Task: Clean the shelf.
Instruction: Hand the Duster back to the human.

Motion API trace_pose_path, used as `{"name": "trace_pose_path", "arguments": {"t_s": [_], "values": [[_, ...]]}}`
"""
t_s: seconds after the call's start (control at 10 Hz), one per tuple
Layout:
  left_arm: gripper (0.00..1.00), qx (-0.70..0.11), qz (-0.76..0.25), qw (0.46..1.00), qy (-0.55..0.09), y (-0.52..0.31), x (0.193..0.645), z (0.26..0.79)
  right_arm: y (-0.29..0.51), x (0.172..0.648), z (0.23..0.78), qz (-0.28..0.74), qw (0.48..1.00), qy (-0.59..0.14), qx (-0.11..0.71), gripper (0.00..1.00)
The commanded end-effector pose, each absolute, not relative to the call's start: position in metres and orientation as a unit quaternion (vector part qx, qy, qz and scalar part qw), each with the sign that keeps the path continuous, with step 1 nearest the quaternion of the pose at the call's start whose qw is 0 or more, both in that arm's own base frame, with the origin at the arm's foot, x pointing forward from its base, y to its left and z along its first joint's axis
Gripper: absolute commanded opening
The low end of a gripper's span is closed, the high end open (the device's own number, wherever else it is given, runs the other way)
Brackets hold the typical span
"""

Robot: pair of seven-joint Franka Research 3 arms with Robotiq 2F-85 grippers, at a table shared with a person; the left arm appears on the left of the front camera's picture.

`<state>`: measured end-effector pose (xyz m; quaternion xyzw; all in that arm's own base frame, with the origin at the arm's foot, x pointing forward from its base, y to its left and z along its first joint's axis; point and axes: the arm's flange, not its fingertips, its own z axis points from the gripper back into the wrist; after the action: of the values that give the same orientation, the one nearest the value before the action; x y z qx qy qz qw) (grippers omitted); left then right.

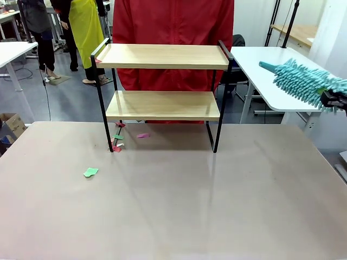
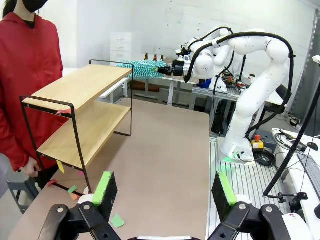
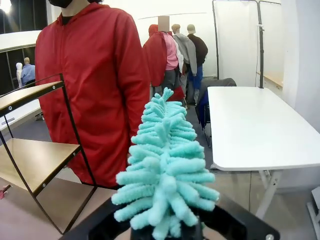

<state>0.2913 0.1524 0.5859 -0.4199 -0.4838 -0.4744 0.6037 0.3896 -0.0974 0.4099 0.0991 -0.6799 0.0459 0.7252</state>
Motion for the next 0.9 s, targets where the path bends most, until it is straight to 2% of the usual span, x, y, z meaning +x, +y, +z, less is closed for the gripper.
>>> {"name": "trace_pose_path", "arguments": {"t_s": [0.0,0.8], "values": [[1.00,-0.421,-0.476,0.592,-0.496,0.1527,0.2926,0.5886,-0.0956,0.3898,0.4106,0.042,0.723,-0.681,0.105,0.16],[1.00,-0.421,-0.476,0.592,-0.496,0.1527,0.2926,0.5886,-0.0956,0.3898,0.4106,0.042,0.723,-0.681,0.105,0.16]]}}
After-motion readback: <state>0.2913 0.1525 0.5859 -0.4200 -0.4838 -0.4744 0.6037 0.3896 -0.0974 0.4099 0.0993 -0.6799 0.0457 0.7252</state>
